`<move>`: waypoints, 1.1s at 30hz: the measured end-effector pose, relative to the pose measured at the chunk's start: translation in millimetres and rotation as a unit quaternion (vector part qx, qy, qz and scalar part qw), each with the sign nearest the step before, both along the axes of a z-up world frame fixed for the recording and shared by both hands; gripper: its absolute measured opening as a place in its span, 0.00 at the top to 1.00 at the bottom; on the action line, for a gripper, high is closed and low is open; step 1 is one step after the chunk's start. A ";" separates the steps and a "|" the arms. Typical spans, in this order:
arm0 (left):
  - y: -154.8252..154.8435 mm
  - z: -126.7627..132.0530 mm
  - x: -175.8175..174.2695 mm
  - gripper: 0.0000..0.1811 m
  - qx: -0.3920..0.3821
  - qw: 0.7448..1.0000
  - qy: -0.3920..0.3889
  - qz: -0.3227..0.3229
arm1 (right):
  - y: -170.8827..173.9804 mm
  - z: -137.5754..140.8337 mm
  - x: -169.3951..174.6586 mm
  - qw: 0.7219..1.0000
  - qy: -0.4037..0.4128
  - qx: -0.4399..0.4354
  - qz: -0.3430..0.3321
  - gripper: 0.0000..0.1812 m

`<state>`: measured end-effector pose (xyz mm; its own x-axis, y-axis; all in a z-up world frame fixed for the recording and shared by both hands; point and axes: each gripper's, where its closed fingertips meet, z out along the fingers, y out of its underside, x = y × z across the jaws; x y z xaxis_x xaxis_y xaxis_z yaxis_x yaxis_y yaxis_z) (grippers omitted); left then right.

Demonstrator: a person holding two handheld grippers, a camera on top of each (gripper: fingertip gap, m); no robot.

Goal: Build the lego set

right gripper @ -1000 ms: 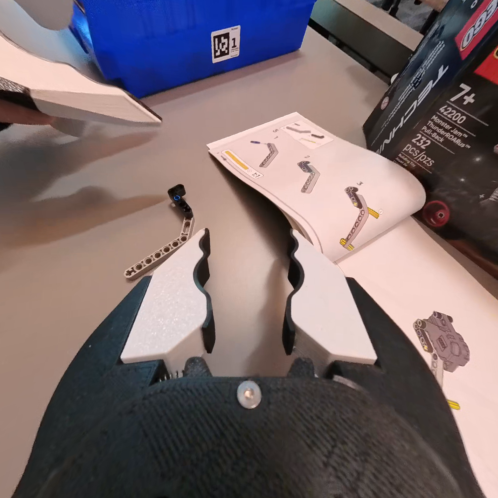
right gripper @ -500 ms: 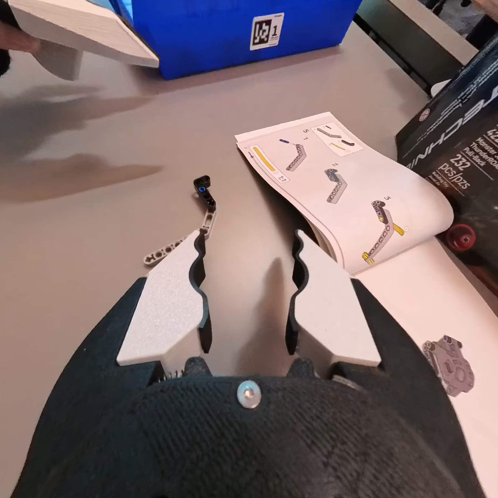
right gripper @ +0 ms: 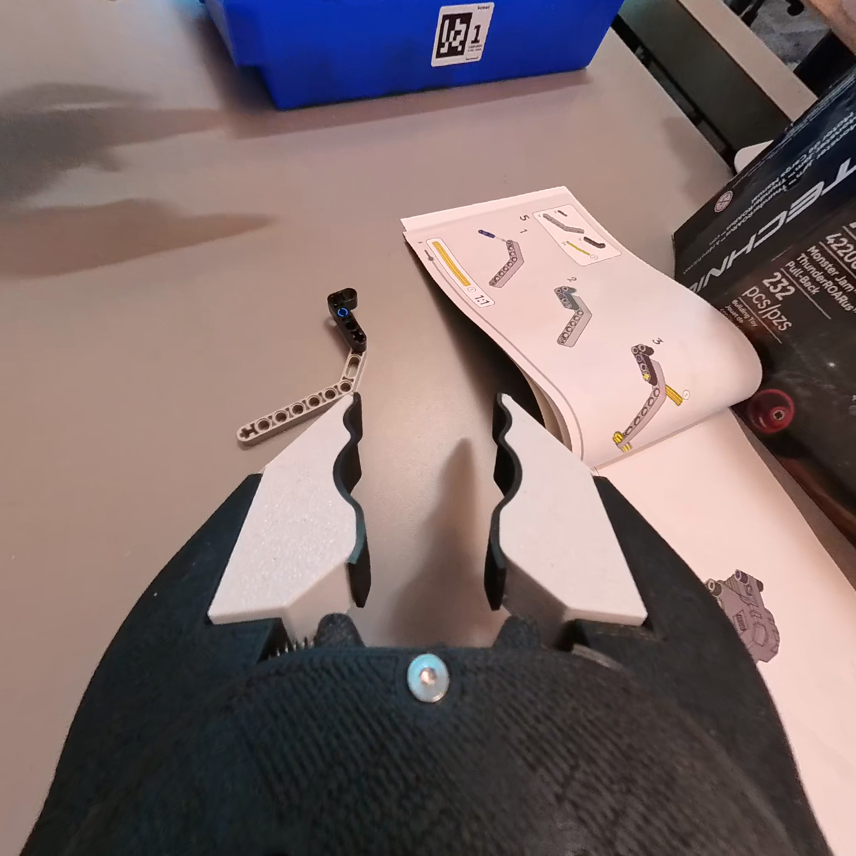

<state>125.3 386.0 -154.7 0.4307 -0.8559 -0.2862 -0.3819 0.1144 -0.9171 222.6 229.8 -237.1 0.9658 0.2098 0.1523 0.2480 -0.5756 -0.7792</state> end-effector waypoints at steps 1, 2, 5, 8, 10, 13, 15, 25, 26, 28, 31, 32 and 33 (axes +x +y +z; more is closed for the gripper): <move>1.1 -0.5 0.1 0.55 -0.004 1.000 -0.002 0.001 | 0.1 0.1 -0.4 1.000 -0.001 0.000 0.001 0.70; 2.1 -0.9 0.3 0.55 -0.008 1.000 -0.004 0.001 | 0.4 0.3 -1.0 1.000 -0.001 0.001 0.002 0.70; 5.7 -0.1 0.1 0.55 -0.015 1.000 -0.011 0.005 | 0.4 0.2 -1.8 1.000 -0.005 0.001 0.004 0.70; 8.6 1.0 -0.5 0.55 -0.017 1.000 -0.015 0.008 | 1.2 1.4 -2.5 1.000 -0.006 0.005 0.006 0.71; 11.2 -1.0 -1.5 0.55 -0.021 1.000 -0.013 0.013 | 1.3 1.2 -2.9 1.000 -0.004 0.005 0.006 0.71; 13.4 -3.2 -2.1 0.56 -0.026 0.999 -0.014 0.014 | 1.3 1.8 -2.8 1.000 -0.006 0.006 0.007 0.71; 14.6 -3.8 -2.2 0.56 -0.028 0.999 -0.015 0.015 | 1.2 2.2 -2.7 1.000 -0.007 0.007 0.007 0.71; 16.9 -10.3 3.9 0.63 -0.040 0.999 -0.005 -0.003 | 1.4 2.8 -3.6 1.000 -0.010 0.008 0.010 0.71; 16.5 -11.3 5.0 0.64 -0.043 0.999 -0.004 -0.005 | 1.5 2.7 -3.6 1.000 -0.010 0.008 0.010 0.71; 15.4 -13.7 7.2 0.64 -0.048 0.999 -0.001 -0.011 | 1.6 2.7 -3.4 1.000 -0.011 0.008 0.010 0.72; 13.8 -16.3 9.8 0.64 -0.053 0.998 -0.001 -0.014 | 1.3 1.6 -3.3 1.000 -0.011 0.006 0.010 0.71; 13.1 -17.0 10.5 0.65 -0.054 0.998 0.000 -0.015 | 1.2 1.5 -3.0 1.000 -0.012 0.005 0.009 0.71; 12.5 -17.4 10.8 0.65 -0.054 0.998 0.000 -0.016 | 1.3 1.7 -3.2 1.000 -0.013 0.006 0.010 0.72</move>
